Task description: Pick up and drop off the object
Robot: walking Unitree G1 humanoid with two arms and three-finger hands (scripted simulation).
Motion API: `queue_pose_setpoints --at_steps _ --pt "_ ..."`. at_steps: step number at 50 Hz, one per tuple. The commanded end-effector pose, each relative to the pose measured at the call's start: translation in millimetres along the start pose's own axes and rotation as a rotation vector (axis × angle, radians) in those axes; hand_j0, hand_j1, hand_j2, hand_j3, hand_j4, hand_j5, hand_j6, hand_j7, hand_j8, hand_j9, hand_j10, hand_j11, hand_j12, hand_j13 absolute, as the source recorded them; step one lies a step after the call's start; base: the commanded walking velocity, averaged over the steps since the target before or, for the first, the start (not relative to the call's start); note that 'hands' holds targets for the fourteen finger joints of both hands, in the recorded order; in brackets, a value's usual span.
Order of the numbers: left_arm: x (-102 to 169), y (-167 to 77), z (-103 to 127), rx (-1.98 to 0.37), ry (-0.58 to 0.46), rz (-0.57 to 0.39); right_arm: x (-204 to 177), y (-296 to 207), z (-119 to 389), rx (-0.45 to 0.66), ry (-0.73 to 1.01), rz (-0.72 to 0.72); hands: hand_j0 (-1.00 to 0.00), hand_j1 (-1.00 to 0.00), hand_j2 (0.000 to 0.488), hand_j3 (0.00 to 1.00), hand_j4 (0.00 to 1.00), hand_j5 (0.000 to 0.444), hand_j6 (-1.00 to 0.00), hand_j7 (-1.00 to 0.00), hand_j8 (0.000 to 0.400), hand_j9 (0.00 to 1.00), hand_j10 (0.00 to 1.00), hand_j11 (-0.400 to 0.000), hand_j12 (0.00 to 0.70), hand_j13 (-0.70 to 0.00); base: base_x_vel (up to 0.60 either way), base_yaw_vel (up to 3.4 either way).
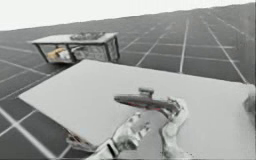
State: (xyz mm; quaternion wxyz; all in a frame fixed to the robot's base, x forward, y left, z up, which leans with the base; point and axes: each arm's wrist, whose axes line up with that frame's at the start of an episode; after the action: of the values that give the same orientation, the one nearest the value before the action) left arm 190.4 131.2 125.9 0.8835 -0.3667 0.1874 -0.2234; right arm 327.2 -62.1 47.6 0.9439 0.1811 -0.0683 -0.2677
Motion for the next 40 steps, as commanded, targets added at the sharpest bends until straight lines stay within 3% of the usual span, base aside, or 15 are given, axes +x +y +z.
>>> queue_pose_setpoints --at_steps 1,20,40 --pt "-4.7 38.0 -17.7 -0.003 0.027 0.146 72.0 25.3 83.4 -0.062 0.327 -0.099 0.0 0.0 0.0 1.0 1.0 0.0 0.0 0.0 0.0 1.0 1.0 -0.4 0.0 -0.7 0.17 2.59" --pt "-4.7 38.0 -17.7 -0.003 0.027 0.146 72.0 25.3 83.4 -0.062 0.327 -0.099 0.0 0.0 0.0 1.0 1.0 0.0 0.0 0.0 0.0 1.0 1.0 -0.4 0.0 -0.7 0.19 2.1" --pt "-4.7 38.0 -17.7 -0.003 0.027 0.146 72.0 25.3 83.4 -0.062 0.327 -0.099 0.0 0.0 0.0 1.0 1.0 0.0 0.0 0.0 0.0 1.0 1.0 -0.4 0.0 -0.7 0.27 1.24"
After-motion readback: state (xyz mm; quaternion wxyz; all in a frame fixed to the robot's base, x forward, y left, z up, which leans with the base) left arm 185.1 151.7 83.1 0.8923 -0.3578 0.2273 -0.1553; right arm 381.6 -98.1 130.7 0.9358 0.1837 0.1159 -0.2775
